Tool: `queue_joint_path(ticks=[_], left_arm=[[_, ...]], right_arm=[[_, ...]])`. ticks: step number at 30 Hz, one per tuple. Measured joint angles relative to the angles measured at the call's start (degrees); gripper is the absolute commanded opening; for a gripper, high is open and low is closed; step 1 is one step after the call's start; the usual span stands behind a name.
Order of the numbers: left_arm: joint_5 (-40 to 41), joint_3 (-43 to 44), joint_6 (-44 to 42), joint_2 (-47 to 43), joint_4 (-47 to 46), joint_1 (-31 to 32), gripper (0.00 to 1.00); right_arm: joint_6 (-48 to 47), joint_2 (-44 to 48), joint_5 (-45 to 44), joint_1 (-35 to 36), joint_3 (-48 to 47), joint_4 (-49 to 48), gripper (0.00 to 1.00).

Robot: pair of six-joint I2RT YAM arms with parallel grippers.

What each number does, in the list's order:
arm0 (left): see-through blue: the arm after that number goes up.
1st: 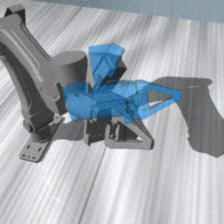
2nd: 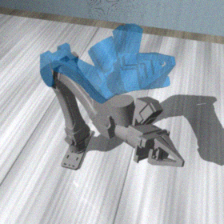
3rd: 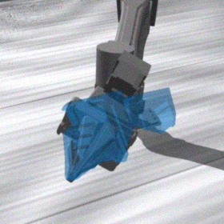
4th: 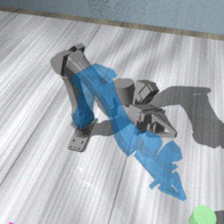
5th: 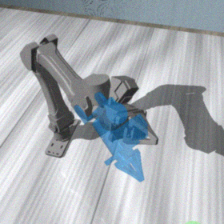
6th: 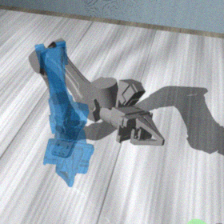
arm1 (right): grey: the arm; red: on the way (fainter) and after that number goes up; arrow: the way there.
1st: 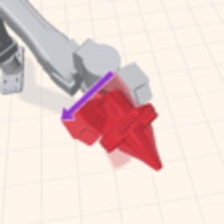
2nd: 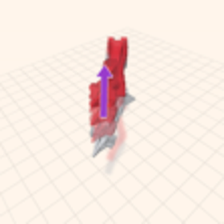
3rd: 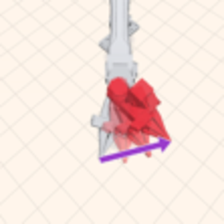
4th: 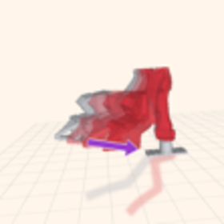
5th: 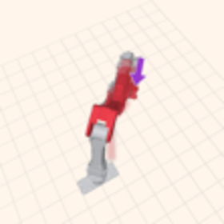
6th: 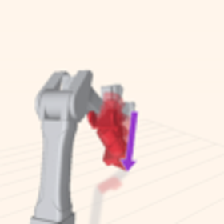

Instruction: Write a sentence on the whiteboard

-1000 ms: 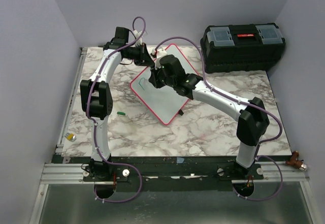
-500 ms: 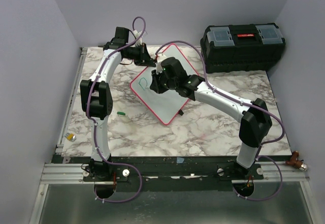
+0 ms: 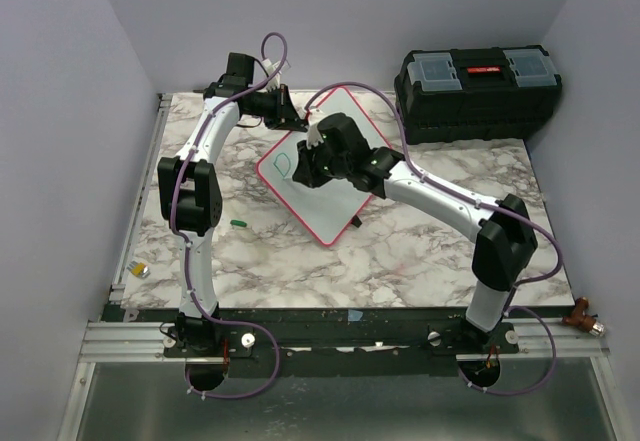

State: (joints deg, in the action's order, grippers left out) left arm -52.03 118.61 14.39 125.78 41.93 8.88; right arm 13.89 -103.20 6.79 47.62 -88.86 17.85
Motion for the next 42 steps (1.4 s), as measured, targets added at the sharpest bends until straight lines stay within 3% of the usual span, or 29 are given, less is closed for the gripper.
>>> queue_joint_path(ticks=[13,22,42], left_arm=[[0.42,0.02,-0.04,-0.83,0.31,0.52,0.0],[0.57,0.02,-0.07,-0.98,0.42,0.63,0.0],[0.66,0.02,-0.28,-1.2,0.5,0.79,0.0]], right_arm=[[1.09,7.5,-5.49,-0.24,3.61,-6.64,0.01],[1.07,4.7,-10.1,-1.33,2.97,-6.71,0.01],[1.07,-0.37,-10.82,-1.99,-1.03,-6.64,0.01]])
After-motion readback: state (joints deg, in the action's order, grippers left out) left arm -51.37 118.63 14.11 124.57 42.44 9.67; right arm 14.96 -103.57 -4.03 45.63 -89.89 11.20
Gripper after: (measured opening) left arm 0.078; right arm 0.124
